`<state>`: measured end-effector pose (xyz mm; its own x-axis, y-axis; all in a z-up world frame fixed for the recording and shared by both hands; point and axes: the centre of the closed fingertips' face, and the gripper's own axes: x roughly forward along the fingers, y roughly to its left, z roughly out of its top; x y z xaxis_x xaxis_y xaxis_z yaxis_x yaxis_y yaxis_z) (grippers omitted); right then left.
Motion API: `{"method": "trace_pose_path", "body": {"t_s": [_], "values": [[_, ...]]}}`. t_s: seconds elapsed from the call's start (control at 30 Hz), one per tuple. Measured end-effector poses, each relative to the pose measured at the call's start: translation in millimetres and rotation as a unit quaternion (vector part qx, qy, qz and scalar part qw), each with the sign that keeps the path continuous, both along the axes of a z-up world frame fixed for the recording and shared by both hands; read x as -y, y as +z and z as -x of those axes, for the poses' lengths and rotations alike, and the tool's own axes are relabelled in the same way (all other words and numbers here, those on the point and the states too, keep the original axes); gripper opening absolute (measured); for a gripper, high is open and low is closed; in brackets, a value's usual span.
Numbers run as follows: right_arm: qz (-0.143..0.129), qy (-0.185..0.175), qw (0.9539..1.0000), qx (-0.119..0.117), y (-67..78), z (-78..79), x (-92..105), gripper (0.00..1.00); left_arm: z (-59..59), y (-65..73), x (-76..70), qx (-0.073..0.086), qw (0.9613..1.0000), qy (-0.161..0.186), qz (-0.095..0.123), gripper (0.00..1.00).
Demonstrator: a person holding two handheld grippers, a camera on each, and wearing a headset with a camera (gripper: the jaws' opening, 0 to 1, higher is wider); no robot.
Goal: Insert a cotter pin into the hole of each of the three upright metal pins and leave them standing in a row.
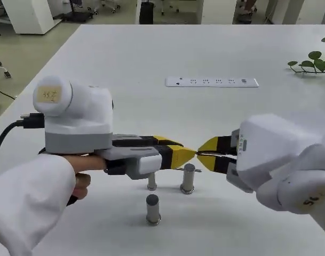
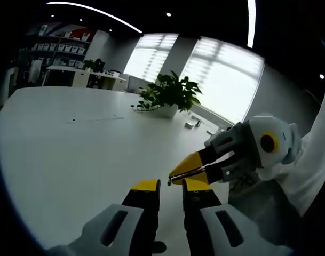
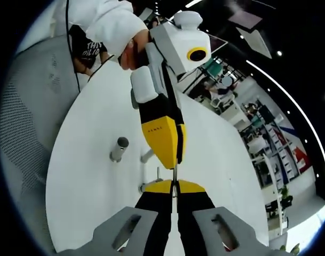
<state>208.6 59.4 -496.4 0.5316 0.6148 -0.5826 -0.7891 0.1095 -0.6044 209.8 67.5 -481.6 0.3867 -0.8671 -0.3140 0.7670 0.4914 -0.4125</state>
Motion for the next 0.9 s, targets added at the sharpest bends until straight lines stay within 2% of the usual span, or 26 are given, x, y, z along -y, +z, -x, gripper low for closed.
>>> {"method": "trace_pose_path", "body": {"t_s": [0.33, 0.63, 0.73, 0.9], "values": [[-0.002, 0.013, 0.9999, -0.001, -0.1, 7.0, -5.3, 0.0, 3.6, -7.0, -0.1, -0.004, 0.9999, -0.001, -0.015, 0.05], [-0.002, 0.026, 0.9997, -0.004, -1.6, 15.9, -10.6, 0.0, 6.6, -13.1, -1.2, -0.009, 0.9996, -0.001, -0.028, 0.04], [0.005, 0.03, 0.9995, -0.001, -4.2, 18.0, -11.4, 0.0, 6.8, -15.8, -2.5, -0.01, 0.9994, 0.002, -0.034, 0.06], [0.013, 0.035, 0.9993, 0.002, -5.9, 20.9, -11.1, 0.0, 9.7, -17.5, -1.8, -0.014, 0.9994, -0.003, -0.033, 0.04]]}}
